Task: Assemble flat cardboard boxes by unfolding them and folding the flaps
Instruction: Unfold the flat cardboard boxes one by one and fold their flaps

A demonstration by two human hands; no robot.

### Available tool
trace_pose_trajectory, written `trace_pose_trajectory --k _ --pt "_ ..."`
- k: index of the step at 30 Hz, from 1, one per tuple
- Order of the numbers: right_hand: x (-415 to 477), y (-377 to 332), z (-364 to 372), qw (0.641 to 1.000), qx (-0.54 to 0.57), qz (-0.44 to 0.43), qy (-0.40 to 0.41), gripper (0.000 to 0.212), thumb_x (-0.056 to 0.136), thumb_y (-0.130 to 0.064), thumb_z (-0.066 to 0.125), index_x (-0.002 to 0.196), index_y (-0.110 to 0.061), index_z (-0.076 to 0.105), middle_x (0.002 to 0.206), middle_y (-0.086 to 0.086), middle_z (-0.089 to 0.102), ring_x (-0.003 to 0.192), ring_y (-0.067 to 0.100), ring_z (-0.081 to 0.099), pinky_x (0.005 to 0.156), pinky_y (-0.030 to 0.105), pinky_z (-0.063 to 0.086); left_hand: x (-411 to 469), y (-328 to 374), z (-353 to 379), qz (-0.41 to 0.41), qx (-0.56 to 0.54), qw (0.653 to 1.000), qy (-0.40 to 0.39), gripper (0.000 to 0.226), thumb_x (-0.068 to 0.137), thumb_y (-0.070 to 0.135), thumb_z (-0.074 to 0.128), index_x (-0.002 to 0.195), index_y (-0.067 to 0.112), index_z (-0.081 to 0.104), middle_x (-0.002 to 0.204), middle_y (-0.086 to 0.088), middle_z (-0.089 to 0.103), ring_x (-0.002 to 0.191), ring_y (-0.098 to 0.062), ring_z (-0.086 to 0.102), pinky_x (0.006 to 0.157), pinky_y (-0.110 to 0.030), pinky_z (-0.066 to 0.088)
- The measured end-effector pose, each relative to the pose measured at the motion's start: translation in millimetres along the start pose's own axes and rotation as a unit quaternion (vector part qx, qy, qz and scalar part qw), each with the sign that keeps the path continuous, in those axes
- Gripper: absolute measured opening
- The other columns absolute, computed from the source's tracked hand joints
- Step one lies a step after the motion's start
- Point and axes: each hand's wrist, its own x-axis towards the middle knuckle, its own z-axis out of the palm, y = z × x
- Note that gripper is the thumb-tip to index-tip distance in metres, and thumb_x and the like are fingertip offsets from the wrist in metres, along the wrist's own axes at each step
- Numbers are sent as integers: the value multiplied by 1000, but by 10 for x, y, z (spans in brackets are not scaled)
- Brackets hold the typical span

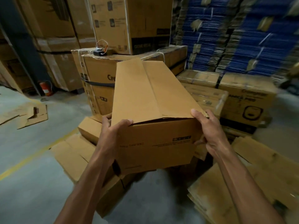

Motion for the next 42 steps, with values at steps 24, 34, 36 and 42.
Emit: trace_pose_trajectory --k 24,34,36,42 --pt "1482 64 -587 972 13 9 233 32 95 -53 62 115 -29 57 112 -6 60 99 19 60 74 67 57 2298 -26 1596 -4 64 972 -226 62 86 42 72 134 20 40 123 -7 56 106 -23 60 81 -38 50" --pt "2798 37 -637 963 -10 35 269 40 93 -56 61 123 -31 54 115 -6 59 105 26 61 62 61 60 3703 -233 2400 -50 73 963 -253 59 87 42 72 133 22 40 123 -7 55 108 -26 59 84 -43 51" --pt "2970 60 -624 959 -26 39 279 41 93 -57 61 123 -30 53 114 -6 59 103 25 62 58 59 60 3881 -306 2466 -58 67 962 -259 69 77 47 74 133 22 41 124 -7 55 109 -27 59 86 -44 50" --pt "3394 24 -484 946 -46 52 318 39 92 -58 59 119 -31 52 108 -13 57 101 26 59 66 62 60 4431 -459 2651 -70 44 953 -293 81 69 49 75 135 17 41 118 -2 54 108 -23 58 81 -40 49"
